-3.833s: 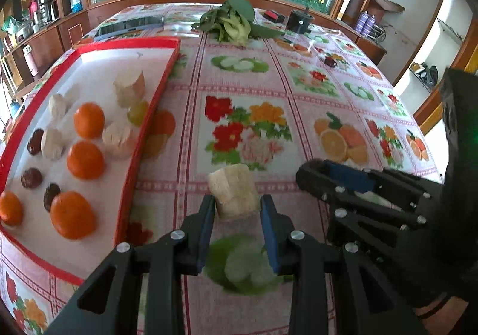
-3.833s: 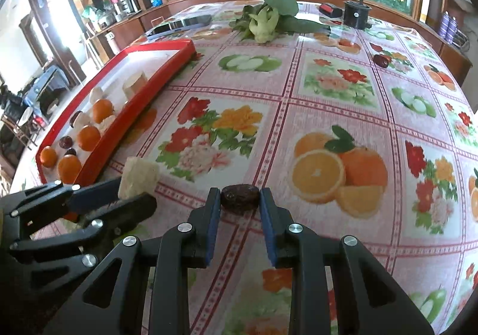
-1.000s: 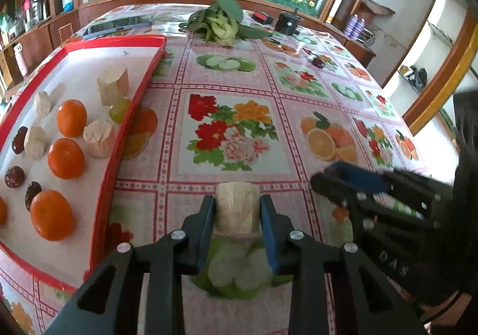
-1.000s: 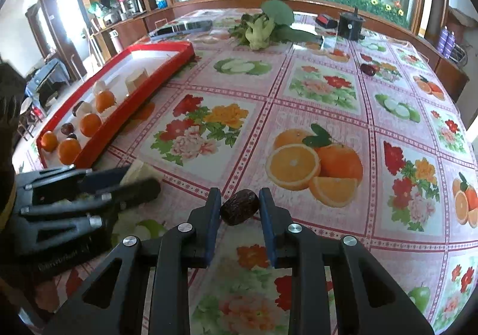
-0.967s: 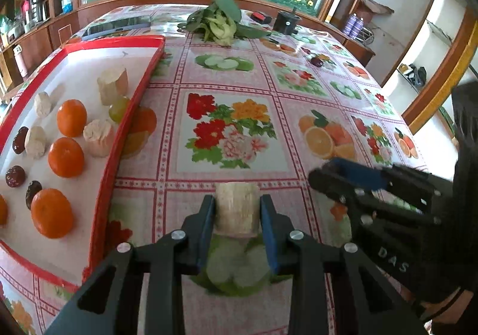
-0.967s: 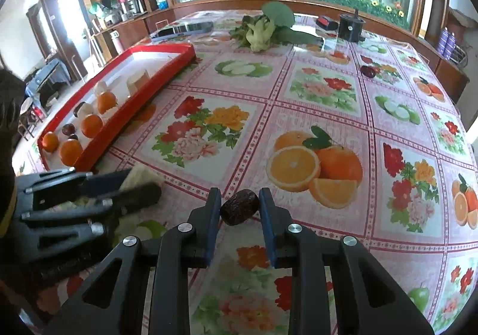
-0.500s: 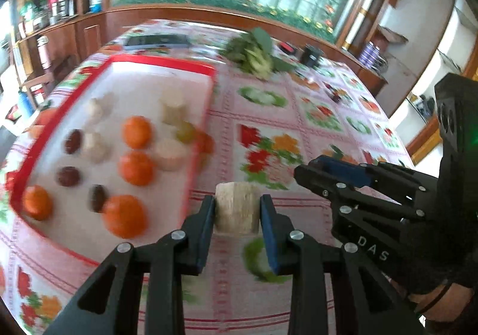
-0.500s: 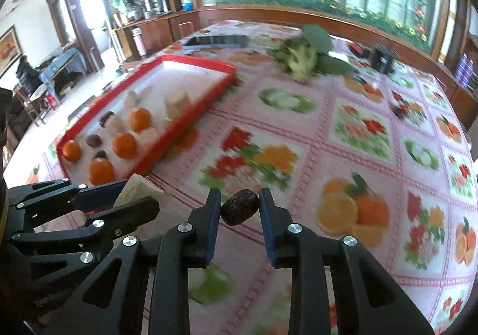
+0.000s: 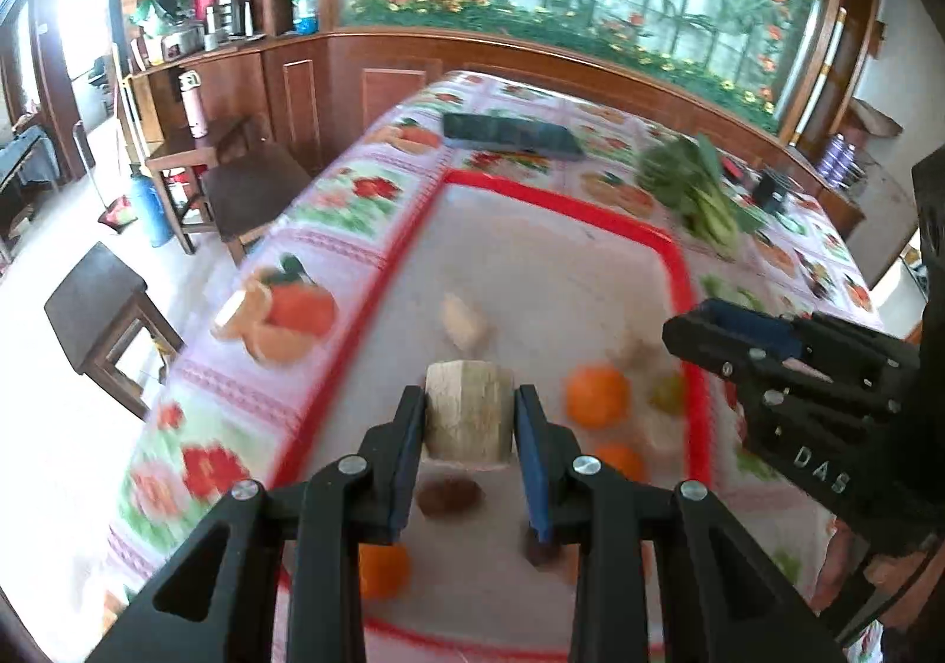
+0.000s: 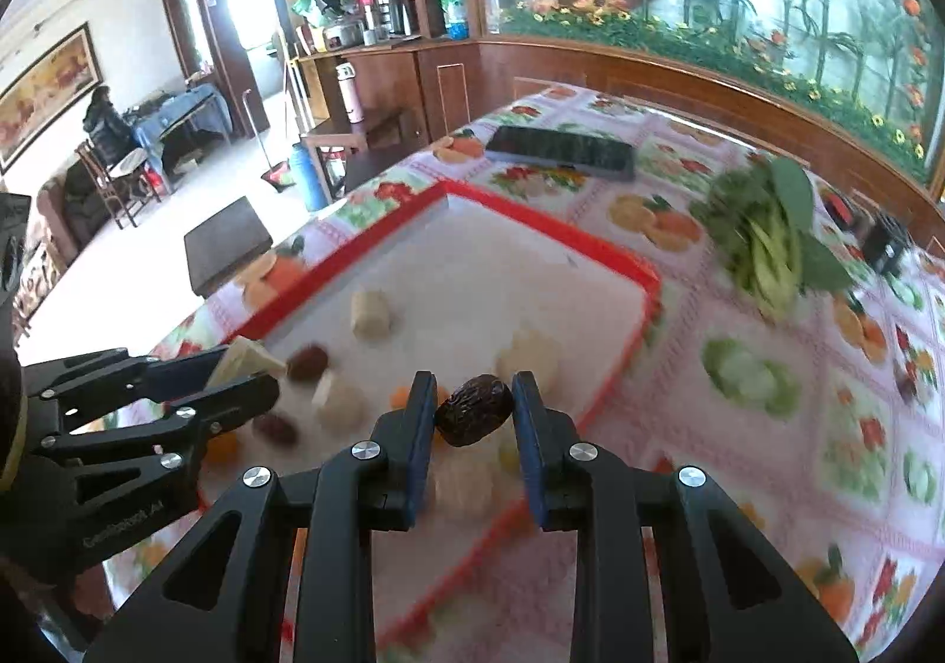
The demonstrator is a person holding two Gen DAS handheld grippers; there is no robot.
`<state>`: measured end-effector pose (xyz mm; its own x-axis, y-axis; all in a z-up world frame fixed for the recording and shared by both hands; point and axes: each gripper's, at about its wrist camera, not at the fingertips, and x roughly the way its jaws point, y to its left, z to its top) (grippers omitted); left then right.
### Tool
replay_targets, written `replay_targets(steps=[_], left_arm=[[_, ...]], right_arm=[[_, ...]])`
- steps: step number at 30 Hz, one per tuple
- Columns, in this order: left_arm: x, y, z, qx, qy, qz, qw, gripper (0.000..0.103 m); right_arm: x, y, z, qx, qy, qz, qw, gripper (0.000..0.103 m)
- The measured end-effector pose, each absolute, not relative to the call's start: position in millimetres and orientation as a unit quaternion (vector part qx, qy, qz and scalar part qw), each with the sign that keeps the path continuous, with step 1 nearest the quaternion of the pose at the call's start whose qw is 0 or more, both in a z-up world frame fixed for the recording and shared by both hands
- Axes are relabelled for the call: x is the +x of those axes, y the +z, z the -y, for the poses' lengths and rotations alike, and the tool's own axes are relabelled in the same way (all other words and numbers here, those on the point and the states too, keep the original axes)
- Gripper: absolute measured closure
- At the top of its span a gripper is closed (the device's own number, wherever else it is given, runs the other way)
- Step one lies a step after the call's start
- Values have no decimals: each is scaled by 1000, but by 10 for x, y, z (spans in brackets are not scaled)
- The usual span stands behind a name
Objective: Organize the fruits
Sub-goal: 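Lower the cube and date into the tray and open both grippers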
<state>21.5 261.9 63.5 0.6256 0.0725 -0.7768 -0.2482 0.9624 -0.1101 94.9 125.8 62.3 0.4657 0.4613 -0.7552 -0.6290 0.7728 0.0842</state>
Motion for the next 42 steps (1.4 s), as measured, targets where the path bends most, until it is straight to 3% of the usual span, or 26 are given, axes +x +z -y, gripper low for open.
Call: replay_targets(steps=[13,27,31,34,36,42], left_arm=[[1253,376,-2817,-131,81,-445,882,70],[1417,119,-2853,-134,94,-471,867,69],[1417,115,-2833,-127,97,-474,866,69],[1402,126,-2829,-125,105,-475,865,58],[1384,146,-2831,-122,115,-472,866,44],[1289,267,-2775,-114,114,-458,874,26]], right_arm=[[1634,300,-1588,-103,297,-436,843,77],[1764,87,-1598,-123,284,-460,833,77],[1761,92,-1579,-122,276,-463,833,67],[1745,92,-1563,-130,271,-466,832,67],[1730,106,-1539,-132,267,-467,833,67],[1638,257,-1388,-129,251,-458,843,66]])
